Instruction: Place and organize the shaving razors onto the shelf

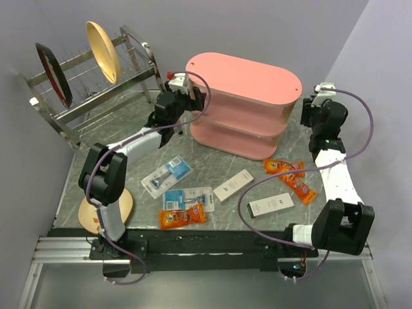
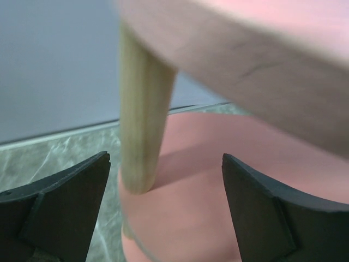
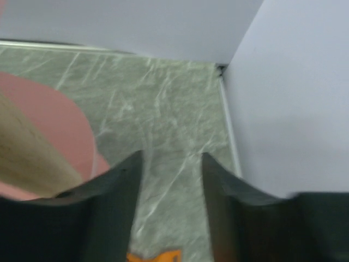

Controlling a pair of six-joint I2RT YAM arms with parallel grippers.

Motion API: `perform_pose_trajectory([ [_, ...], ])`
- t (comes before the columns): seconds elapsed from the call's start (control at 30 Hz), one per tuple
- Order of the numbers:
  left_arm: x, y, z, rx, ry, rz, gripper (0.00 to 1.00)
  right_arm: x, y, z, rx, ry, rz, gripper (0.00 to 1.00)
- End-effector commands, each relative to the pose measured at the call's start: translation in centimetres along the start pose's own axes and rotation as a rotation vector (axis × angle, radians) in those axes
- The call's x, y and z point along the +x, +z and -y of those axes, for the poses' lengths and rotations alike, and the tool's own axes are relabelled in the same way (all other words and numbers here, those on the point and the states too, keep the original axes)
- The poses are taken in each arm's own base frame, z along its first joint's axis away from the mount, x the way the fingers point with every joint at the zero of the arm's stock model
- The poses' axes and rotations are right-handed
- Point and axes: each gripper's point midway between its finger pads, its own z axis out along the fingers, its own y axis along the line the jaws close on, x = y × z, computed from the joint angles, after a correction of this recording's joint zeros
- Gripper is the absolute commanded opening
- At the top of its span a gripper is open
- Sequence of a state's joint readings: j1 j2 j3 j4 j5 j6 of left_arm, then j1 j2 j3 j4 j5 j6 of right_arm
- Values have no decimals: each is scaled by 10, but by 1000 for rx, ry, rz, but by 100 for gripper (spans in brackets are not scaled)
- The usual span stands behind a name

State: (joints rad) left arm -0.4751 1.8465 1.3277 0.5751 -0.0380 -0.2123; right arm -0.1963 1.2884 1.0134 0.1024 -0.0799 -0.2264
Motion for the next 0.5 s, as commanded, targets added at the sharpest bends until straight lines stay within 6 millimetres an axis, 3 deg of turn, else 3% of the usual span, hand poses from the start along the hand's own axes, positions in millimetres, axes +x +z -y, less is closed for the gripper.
perform_pose_trajectory([
  [0.0,-39,4,41,172,37,138,83,-16,-34,-12,-99,23,-24,63],
  [0.03,-35,1,49,199,28,128,82,-3,-44,-21,-144,24,-76,64],
  [0.07,-34,-2,54,214,20,120,81,-2,-53,-35,-223,29,-76,64],
  [0.2,-32,-24,84,309,11,111,77,7,-86,-59,-320,101,-99,66],
  [0.33,-10,-44,119,392,-24,52,77,22,-90,-69,-338,217,-176,67],
  [0.47,1,-50,138,411,-64,18,77,46,-81,-78,-323,375,-329,67],
])
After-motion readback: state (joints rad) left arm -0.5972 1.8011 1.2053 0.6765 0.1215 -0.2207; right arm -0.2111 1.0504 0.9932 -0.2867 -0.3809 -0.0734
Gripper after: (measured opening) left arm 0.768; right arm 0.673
